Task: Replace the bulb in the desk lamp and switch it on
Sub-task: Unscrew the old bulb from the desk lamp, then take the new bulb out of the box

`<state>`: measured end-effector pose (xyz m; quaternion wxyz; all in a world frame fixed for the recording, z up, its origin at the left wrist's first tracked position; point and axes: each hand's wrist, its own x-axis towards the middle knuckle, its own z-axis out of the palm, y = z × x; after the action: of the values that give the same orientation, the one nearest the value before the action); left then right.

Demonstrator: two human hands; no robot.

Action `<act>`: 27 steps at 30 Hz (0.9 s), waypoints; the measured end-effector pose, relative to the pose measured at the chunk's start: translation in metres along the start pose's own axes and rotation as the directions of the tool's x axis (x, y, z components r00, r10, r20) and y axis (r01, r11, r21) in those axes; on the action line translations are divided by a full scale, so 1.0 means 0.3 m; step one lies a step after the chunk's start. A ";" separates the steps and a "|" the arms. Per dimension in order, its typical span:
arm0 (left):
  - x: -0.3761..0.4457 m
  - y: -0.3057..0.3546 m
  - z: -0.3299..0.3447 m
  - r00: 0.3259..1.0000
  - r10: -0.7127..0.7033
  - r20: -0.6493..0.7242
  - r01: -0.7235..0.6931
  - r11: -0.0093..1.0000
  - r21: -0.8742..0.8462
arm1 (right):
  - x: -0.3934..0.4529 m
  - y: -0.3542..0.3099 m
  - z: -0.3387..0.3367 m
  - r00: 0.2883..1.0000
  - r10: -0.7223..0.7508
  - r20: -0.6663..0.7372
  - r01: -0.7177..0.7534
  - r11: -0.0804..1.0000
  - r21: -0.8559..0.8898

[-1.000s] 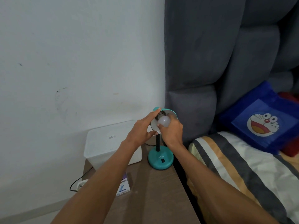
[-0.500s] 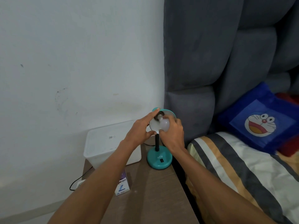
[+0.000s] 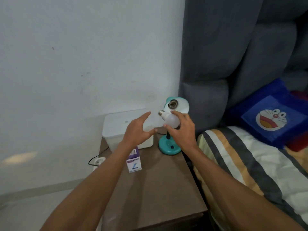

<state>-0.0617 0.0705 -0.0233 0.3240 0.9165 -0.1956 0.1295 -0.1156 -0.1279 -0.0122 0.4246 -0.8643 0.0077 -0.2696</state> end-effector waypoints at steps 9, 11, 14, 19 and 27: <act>-0.305 -0.279 0.015 0.943 -0.333 0.007 0.331 0.937 -0.116 | -0.158 0.078 0.203 0.970 0.135 0.203 -0.107 0.984 -0.145; -0.341 -0.319 0.041 0.938 -0.345 0.030 0.346 0.928 -0.139 | -0.189 0.110 0.243 0.950 0.214 0.228 -0.169 0.965 -0.202; -0.361 -0.378 0.095 0.936 -0.346 0.069 0.353 0.913 -0.202 | -0.213 0.179 0.308 0.914 0.305 0.267 -0.234 0.935 -0.267; -0.365 -0.408 0.143 0.936 -0.347 0.055 0.348 0.896 -0.277 | -0.238 0.244 0.352 0.889 0.359 0.284 -0.252 0.902 -0.351; -0.370 -0.427 0.165 0.927 -0.370 0.069 0.370 0.865 -0.339 | -0.247 0.289 0.409 0.885 0.372 0.279 -0.267 0.898 -0.351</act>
<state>-0.0982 0.1605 -0.1707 0.4988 0.8655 -0.0363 0.0276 -0.1022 -0.0758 -0.1708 0.3211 -0.9387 0.1195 -0.0377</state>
